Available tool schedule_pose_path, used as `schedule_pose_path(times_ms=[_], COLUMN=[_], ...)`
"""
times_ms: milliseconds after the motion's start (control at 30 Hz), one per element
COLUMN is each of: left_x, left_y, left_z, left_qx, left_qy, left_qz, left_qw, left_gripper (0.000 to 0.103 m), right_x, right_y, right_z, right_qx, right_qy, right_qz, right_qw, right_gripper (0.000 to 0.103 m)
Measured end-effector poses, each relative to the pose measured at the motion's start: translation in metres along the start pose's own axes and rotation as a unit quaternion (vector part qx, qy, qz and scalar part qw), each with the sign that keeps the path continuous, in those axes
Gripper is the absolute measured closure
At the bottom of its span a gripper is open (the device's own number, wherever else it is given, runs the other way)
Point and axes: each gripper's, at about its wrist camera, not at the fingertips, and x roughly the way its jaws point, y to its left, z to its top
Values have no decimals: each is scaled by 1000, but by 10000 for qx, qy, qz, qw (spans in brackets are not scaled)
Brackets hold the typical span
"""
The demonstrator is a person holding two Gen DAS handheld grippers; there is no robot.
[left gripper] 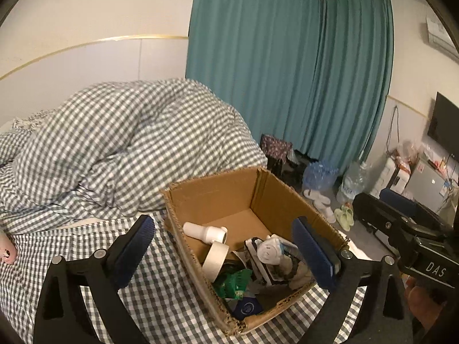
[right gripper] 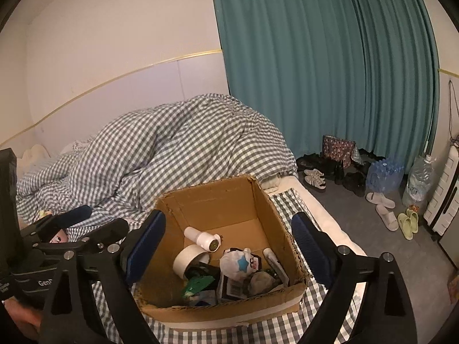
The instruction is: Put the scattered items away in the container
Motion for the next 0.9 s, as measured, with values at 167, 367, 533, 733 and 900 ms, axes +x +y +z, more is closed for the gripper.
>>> schedule_pose_path(times_ms=[167, 367, 533, 733, 900], left_x=[-30, -63, -90, -119, -142], left_y=[8, 22, 37, 53, 66], left_z=[2, 2, -1, -6, -13], left_qx=[-76, -177, -267, -339, -393], left_qy=[-217, -398, -518, -639, -722], left_qz=[48, 188, 344, 538, 702], left_qw=[9997, 9989, 9977, 9959, 9941], left_gripper=[0, 0, 0, 0, 0], right_x=[-22, -46, -60, -70, -79], right_y=[15, 31, 46, 64, 79], right_z=[4, 8, 8, 4, 0], right_qx=[-47, -83, -115, -172, -249], right_qy=[-138, -306, -338, -335, -345], right_qz=[17, 25, 84, 222, 345], right_qw=[9999, 9995, 9993, 9990, 9985], right_gripper=[6, 0, 0, 0, 0])
